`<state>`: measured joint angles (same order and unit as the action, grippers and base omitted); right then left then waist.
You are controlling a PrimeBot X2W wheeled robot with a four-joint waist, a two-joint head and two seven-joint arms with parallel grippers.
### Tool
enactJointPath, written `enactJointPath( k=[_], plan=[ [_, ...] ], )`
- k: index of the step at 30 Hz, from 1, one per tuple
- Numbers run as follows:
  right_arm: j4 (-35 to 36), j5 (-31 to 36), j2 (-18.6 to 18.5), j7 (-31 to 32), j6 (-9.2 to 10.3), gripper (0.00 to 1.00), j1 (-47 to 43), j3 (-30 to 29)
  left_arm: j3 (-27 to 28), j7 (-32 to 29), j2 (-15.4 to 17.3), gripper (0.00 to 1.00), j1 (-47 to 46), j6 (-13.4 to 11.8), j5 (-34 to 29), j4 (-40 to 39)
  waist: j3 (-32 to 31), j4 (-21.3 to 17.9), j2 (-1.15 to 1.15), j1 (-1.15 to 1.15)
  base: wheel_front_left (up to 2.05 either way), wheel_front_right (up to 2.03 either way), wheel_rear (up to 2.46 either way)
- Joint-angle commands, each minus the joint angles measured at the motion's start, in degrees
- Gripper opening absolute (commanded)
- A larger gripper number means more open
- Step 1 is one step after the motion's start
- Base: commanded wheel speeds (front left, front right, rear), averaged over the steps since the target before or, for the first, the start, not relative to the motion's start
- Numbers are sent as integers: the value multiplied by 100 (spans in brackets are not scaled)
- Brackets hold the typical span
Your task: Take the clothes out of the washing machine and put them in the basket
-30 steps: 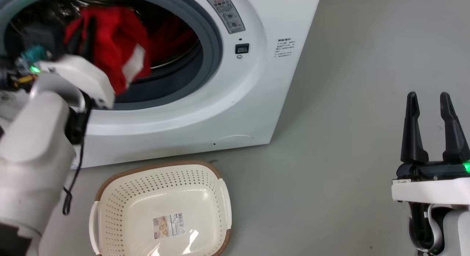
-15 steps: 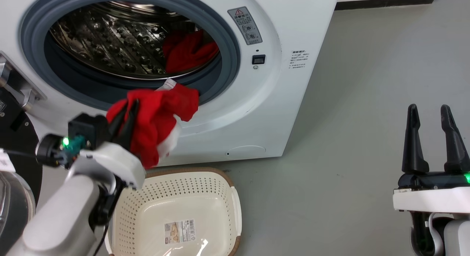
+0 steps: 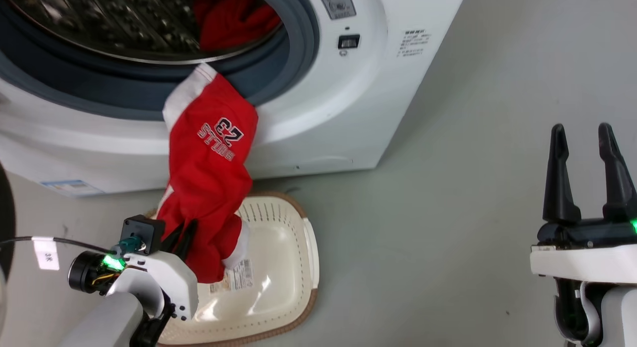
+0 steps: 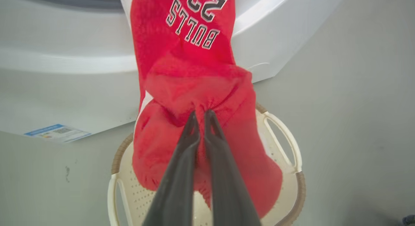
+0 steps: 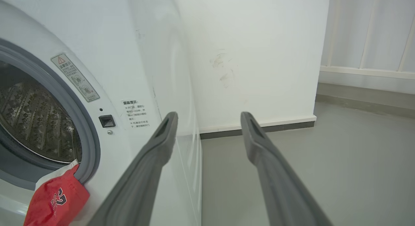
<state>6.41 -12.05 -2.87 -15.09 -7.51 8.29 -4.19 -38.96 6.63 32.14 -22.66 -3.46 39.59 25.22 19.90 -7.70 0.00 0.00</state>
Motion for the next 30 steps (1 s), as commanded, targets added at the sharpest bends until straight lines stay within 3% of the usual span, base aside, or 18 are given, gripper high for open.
enactJointPath(
  k=[1,7,11,30],
  plan=[
    [64,12,-2,-12,4,100,127,12,-11,-19,-65,0,-182,106,46,209,460,-123,0,0,0,0,0],
    [170,15,-2,-12,4,100,288,25,-295,-341,-373,0,-507,605,69,1416,1015,-276,0,0,0,0,0],
    [194,-38,-2,-12,4,100,343,17,-467,-424,-537,0,-767,790,-12,2066,1251,-358,0,0,0,0,0],
    [553,-30,-1,-12,4,100,473,138,-445,-74,-857,0,-2306,1009,10,4101,2557,-621,0,0,0,0,0]
  ],
)
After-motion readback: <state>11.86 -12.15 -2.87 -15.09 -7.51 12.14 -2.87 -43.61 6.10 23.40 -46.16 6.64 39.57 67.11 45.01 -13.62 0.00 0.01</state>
